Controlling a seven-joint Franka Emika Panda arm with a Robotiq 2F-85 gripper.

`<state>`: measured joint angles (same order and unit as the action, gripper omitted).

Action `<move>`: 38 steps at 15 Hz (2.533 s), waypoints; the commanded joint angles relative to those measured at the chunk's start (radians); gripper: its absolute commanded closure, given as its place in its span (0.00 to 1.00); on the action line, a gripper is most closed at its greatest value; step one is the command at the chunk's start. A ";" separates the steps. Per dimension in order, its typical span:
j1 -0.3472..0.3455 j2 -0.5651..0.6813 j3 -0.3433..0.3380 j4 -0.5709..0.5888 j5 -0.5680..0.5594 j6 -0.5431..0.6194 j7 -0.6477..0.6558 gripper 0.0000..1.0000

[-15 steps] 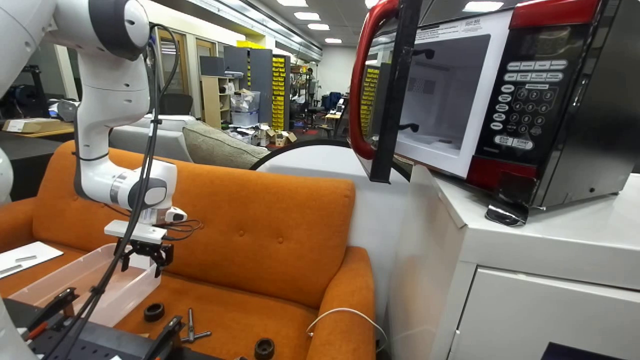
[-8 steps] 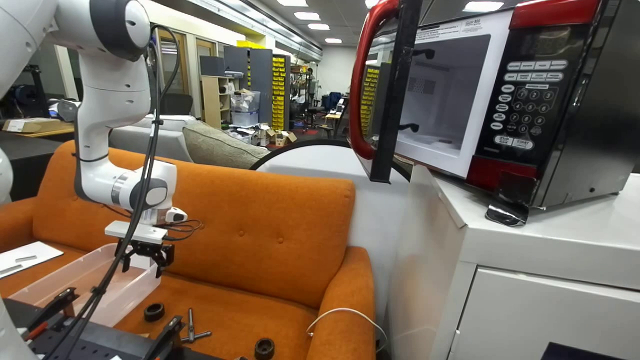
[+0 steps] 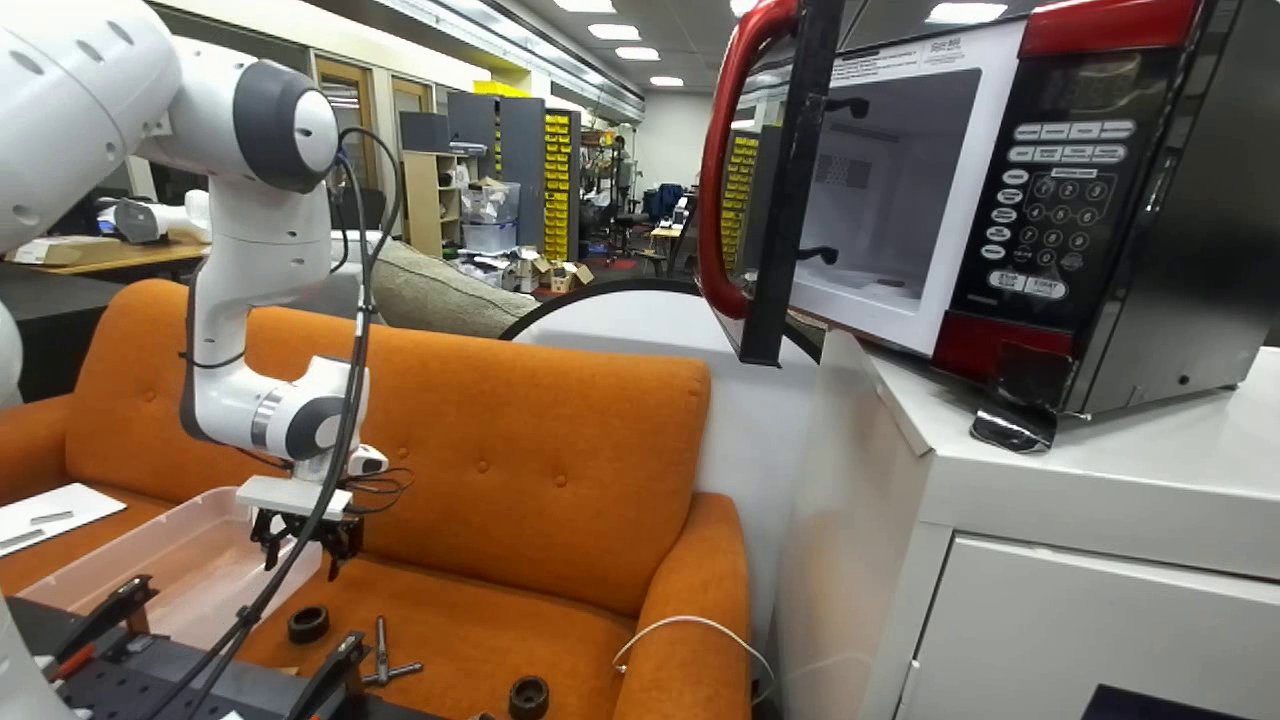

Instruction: Put the black nut closest to the storage box inside it

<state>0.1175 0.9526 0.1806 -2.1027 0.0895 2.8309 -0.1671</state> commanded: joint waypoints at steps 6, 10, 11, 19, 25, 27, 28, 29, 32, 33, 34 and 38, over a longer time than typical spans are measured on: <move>-0.024 0.209 0.012 0.242 -0.024 -0.026 0.027 0.00; -0.017 0.271 0.006 0.302 -0.027 -0.049 0.031 0.00; -0.014 0.286 0.002 0.313 -0.028 -0.055 0.035 0.00; 0.022 0.368 -0.029 0.430 -0.051 -0.118 0.058 0.00; 0.035 0.436 -0.054 0.531 -0.063 -0.187 0.076 0.00; 0.040 0.460 -0.051 0.567 -0.066 -0.205 0.077 0.00; 0.043 0.468 -0.049 0.583 -0.067 -0.215 0.077 0.00; 0.049 0.479 -0.050 0.600 -0.068 -0.222 0.078 0.00; 0.067 0.506 -0.054 0.640 -0.068 -0.242 0.089 0.00; 0.070 0.513 -0.055 0.650 -0.067 -0.247 0.093 0.02; 0.073 0.520 -0.057 0.660 -0.067 -0.250 0.097 0.23; 0.075 0.517 -0.065 0.655 -0.063 -0.241 0.102 0.48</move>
<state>0.1815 1.4697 0.1295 -1.4636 0.0464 2.6160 -0.0948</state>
